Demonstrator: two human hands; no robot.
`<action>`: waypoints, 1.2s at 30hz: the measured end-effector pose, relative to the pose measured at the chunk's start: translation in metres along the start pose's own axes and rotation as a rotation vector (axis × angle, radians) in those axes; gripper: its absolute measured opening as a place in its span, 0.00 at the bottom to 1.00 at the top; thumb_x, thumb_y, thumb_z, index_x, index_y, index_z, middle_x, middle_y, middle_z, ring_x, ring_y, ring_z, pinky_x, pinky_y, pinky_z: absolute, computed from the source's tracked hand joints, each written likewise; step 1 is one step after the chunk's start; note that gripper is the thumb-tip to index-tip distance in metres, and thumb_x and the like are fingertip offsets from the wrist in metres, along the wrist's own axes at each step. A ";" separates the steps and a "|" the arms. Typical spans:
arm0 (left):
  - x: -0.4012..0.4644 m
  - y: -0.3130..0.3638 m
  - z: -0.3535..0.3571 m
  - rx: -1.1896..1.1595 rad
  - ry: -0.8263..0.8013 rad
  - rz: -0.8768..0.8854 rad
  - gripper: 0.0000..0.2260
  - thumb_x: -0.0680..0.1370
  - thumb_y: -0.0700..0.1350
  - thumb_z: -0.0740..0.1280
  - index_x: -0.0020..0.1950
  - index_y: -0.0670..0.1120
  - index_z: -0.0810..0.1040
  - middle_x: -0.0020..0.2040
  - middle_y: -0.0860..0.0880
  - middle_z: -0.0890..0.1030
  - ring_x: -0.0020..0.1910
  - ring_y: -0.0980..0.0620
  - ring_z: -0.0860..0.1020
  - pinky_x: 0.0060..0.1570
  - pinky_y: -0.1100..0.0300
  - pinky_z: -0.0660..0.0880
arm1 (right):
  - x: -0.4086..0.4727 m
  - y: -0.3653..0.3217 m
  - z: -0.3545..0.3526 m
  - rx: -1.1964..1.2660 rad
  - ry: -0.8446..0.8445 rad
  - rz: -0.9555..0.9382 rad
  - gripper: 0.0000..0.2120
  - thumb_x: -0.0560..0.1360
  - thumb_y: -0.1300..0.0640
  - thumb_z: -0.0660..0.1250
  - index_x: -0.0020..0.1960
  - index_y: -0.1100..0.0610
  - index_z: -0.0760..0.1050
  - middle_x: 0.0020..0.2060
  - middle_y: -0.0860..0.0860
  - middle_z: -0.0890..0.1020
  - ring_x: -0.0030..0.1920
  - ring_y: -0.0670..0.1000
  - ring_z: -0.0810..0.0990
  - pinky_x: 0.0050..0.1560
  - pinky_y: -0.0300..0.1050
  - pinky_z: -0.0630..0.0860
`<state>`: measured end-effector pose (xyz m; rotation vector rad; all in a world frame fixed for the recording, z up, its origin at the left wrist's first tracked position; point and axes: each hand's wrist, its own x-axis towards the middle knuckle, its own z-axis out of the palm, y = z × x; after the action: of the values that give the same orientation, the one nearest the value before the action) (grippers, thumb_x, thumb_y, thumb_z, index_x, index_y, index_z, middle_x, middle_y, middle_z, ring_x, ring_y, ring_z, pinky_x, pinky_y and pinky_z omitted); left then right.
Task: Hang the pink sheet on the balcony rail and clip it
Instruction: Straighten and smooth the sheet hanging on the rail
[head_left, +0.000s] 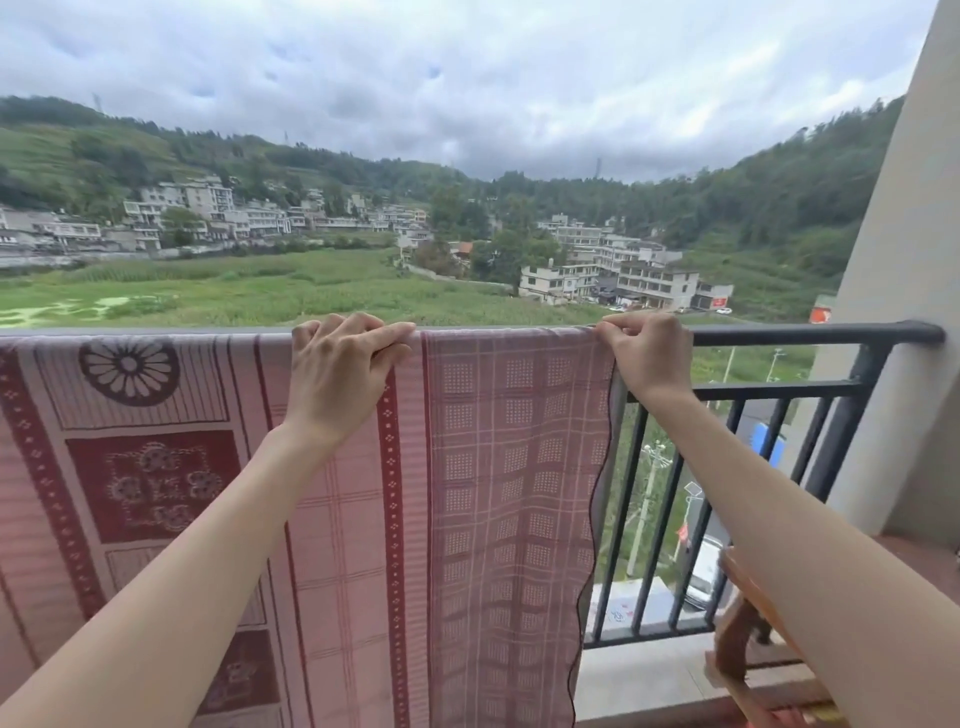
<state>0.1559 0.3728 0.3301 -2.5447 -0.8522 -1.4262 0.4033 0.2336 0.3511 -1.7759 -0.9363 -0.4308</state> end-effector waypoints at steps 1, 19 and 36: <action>0.000 0.000 0.000 -0.006 0.004 -0.004 0.13 0.76 0.51 0.64 0.59 0.52 0.78 0.53 0.51 0.81 0.53 0.46 0.75 0.55 0.51 0.61 | 0.002 -0.001 0.001 -0.035 0.013 -0.012 0.08 0.74 0.58 0.68 0.48 0.61 0.83 0.47 0.56 0.85 0.45 0.53 0.81 0.44 0.43 0.77; 0.017 0.027 0.012 -0.024 -0.054 -0.034 0.13 0.78 0.53 0.60 0.59 0.52 0.79 0.53 0.51 0.81 0.53 0.47 0.75 0.54 0.51 0.62 | 0.035 0.000 -0.009 0.033 0.011 0.190 0.09 0.78 0.63 0.61 0.47 0.68 0.76 0.49 0.61 0.81 0.50 0.56 0.76 0.46 0.42 0.68; -0.002 0.032 0.031 0.113 0.067 0.170 0.18 0.70 0.39 0.73 0.60 0.47 0.78 0.49 0.46 0.80 0.50 0.44 0.77 0.57 0.47 0.69 | -0.016 0.045 -0.007 -0.292 -0.181 -0.341 0.27 0.74 0.56 0.67 0.71 0.57 0.64 0.65 0.55 0.74 0.68 0.56 0.68 0.67 0.57 0.66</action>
<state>0.1956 0.3557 0.3167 -2.4075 -0.6686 -1.3638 0.4285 0.2140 0.3151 -1.9440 -1.3704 -0.6582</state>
